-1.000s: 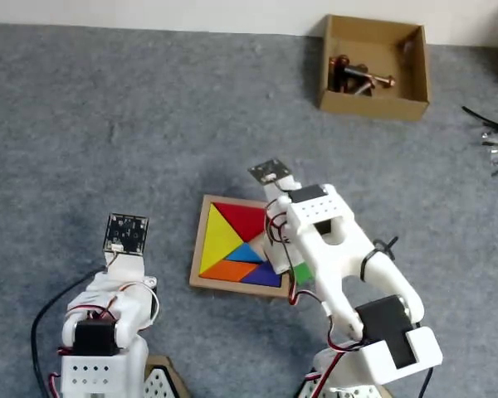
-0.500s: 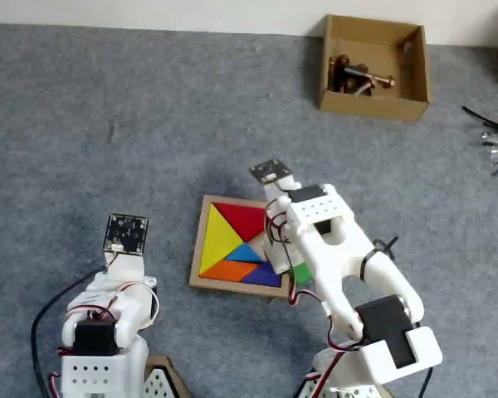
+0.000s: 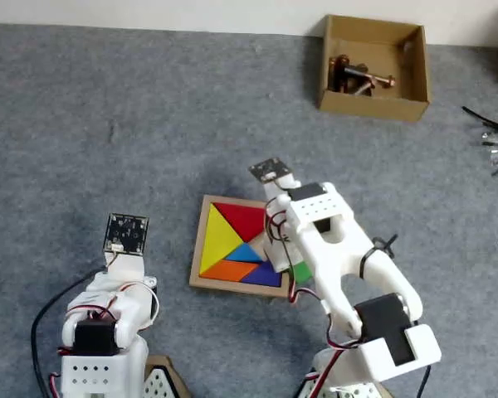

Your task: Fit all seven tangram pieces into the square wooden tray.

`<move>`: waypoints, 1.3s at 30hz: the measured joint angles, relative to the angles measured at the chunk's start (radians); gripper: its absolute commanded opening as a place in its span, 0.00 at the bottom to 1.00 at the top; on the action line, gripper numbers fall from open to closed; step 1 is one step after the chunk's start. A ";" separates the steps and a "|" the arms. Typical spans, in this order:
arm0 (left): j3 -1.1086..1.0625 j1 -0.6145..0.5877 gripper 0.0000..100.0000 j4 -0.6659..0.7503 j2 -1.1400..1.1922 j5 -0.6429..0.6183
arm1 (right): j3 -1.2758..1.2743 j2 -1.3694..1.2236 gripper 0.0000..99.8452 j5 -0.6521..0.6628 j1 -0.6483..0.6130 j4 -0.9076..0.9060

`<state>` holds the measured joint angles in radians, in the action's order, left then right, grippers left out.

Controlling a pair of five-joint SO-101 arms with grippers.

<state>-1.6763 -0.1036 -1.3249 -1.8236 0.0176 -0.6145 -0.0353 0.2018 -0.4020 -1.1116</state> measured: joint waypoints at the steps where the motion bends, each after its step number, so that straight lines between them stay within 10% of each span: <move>1: 0.000 0.000 0.01 0.000 0.000 0.000 | 0.008 -0.002 0.14 0.000 0.002 0.000; 39: 0.000 0.000 0.01 0.000 0.000 0.000 | 0.285 -0.020 0.14 -0.003 -0.170 -0.095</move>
<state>-1.6763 -0.1036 -1.3249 -1.8236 0.0176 -0.3291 -0.0552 0.1987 -0.5723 -1.2068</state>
